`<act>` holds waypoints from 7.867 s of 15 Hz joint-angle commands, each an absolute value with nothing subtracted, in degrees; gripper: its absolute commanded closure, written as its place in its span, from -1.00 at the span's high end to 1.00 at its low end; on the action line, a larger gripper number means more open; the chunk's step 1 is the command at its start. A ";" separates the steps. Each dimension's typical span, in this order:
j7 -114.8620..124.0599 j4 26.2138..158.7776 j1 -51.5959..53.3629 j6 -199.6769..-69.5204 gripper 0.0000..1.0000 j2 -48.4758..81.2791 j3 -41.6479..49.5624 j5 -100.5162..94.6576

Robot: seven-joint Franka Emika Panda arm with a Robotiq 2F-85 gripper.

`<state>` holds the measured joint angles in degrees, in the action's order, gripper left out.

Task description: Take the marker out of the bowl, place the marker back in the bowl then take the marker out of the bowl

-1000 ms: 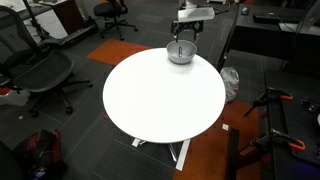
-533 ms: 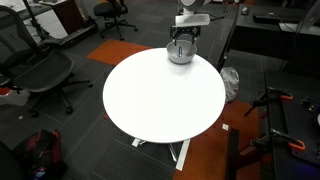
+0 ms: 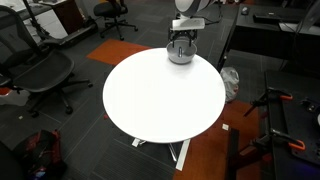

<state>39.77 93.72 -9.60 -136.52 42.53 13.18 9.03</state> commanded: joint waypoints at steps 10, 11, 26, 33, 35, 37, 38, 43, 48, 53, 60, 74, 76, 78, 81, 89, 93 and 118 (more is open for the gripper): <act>39.01 86.13 -10.46 -134.04 1.00 49.71 12.74 9.97; 38.96 85.86 -10.52 -134.02 1.00 50.07 12.72 9.98; 39.27 86.73 -10.49 -131.80 -0.91 48.10 13.85 9.55; 37.71 90.25 -10.83 -128.17 -0.91 40.01 15.43 8.10; 37.26 91.36 -10.83 -128.32 -0.91 37.34 15.83 7.52; 36.43 93.15 -10.58 -128.58 -0.91 34.31 16.11 7.06; 36.16 94.24 -10.36 -128.74 -0.91 32.79 16.11 6.96; 36.53 103.56 -7.68 -130.43 -0.91 22.41 16.11 3.84; 35.82 111.71 -5.25 -130.72 -0.91 12.69 14.52 0.24; 34.26 117.29 -4.02 -130.47 -0.91 6.10 11.01 -0.18; 31.15 123.52 -2.76 -129.58 -0.91 2.03 6.00 1.20; 31.90 132.79 -0.15 -135.63 -0.91 2.98 2.14 0.76; 33.10 133.45 0.28 -137.50 -0.91 3.69 1.94 0.06; 33.54 133.20 0.54 -138.84 -0.91 5.25 1.89 -0.13; 34.08 132.36 1.01 -140.25 -0.91 7.92 2.12 -0.26; 35.46 127.07 2.42 -145.07 -0.91 17.45 3.91 -0.76; 34.58 122.99 3.08 -145.32 -0.91 22.48 4.60 0.58; 33.02 112.40 3.80 -145.43 0.34 34.59 5.97 3.45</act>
